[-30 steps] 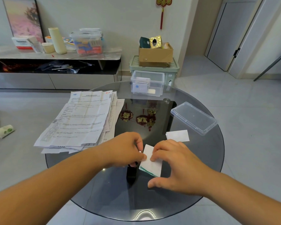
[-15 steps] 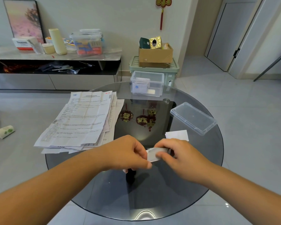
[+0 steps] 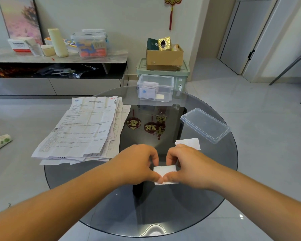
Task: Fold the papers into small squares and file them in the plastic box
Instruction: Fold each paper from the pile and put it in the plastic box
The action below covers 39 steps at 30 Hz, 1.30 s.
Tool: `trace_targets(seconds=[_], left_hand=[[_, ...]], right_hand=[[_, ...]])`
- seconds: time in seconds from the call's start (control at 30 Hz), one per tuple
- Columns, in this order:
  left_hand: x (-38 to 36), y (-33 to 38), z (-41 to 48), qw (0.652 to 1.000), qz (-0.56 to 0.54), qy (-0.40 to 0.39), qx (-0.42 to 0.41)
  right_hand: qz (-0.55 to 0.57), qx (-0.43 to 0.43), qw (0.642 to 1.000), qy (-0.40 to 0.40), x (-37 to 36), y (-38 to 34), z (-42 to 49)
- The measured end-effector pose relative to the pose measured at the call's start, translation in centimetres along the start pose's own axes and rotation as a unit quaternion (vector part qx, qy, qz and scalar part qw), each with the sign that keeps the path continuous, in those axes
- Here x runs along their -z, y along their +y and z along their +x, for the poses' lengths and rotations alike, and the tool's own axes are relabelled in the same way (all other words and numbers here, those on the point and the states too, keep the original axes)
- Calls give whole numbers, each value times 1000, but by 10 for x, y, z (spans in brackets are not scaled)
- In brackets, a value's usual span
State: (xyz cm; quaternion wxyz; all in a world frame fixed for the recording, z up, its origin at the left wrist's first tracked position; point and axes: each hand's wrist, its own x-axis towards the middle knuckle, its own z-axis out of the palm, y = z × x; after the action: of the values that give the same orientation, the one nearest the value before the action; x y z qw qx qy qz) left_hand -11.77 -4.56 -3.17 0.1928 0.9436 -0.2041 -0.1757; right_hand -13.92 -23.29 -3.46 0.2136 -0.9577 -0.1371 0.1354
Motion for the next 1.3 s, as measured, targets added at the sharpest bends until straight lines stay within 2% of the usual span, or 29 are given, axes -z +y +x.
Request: trace_targets(seconds=[0.13, 0.27, 0.37, 0.47, 0.53, 0.67, 0.77, 0.9, 1.13, 1.3], left_hand=[[-2, 0, 4, 999, -9, -36, -17], [0, -2, 7, 998, -23, -37, -46], [5, 2, 14, 994, -90, 11, -59], [11, 13, 30, 983, -147, 87, -66], [12, 21, 44, 981, -145, 110, -61], [3, 33, 66, 994, -62, 74, -46], [-1, 36, 79, 996, -14, 76, -43], [-2, 38, 88, 998, -31, 52, -28], [-3, 35, 89, 998, -44, 4, -38], [-4, 32, 85, 995, -79, 19, -60]], right_hand=[[0, -8, 1000, -6, 0, -1, -3], [50, 0, 998, -42, 3, 4, -6], [83, 7, 996, -5, 17, 15, -5], [55, 8, 996, 69, 39, 30, 4], [29, -8, 996, 82, 51, 43, 12], [-42, -32, 997, 61, 54, 62, 27], [-61, -39, 997, 39, 47, 64, 34], [-80, -28, 996, 30, 45, 64, 39], [-17, -54, 998, -7, 46, 63, 38], [-18, -56, 998, -4, 46, 61, 37]])
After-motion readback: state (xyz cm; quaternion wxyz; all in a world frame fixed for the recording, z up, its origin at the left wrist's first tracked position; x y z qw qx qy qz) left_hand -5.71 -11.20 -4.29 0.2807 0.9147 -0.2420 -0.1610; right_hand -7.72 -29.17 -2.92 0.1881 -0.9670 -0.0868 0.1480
